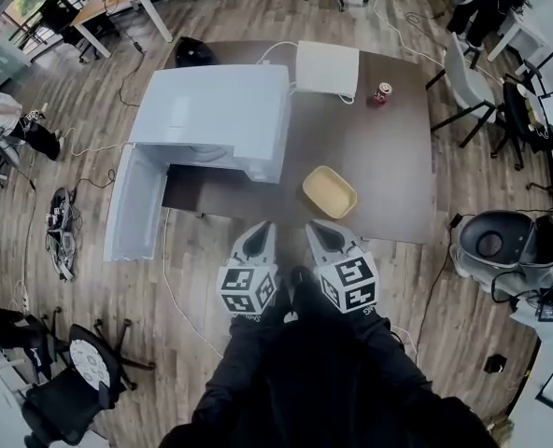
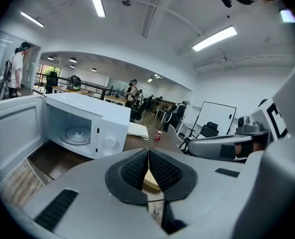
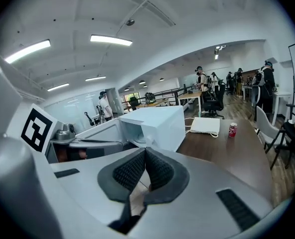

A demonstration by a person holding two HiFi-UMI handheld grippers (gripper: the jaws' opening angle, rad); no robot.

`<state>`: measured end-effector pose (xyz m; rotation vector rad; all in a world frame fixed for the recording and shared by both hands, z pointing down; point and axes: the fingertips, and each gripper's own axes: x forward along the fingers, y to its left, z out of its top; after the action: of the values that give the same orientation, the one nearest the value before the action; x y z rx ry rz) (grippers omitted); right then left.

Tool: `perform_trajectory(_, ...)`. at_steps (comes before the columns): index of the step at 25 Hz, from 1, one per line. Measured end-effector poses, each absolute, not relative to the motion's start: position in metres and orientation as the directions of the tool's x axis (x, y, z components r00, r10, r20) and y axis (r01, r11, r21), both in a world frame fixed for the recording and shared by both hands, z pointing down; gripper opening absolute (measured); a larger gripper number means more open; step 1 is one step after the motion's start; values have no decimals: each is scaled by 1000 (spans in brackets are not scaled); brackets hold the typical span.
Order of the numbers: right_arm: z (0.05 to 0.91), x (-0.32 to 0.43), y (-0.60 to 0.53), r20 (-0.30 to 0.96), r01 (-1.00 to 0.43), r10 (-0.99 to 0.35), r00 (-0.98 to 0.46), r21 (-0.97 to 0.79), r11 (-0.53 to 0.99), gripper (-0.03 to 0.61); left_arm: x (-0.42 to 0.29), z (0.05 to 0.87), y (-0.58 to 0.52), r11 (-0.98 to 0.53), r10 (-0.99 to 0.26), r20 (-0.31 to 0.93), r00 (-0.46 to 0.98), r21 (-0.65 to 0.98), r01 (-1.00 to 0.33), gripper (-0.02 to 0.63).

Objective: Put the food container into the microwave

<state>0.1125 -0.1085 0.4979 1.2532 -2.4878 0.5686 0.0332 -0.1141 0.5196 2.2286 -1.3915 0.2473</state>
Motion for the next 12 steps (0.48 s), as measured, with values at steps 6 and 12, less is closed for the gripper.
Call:
perform_trajectory(6, 544, 137, -122, 511, -839, -678, -529, -194, 508, 23, 49, 561, -126, -366, -743, 463, 483, 323, -873, 34)
perform_trajectory(12, 598, 149, -139, 589, -845, -636, -499, -168, 508, 37, 58, 606, -136, -358, -693, 528, 491, 339, -870, 34)
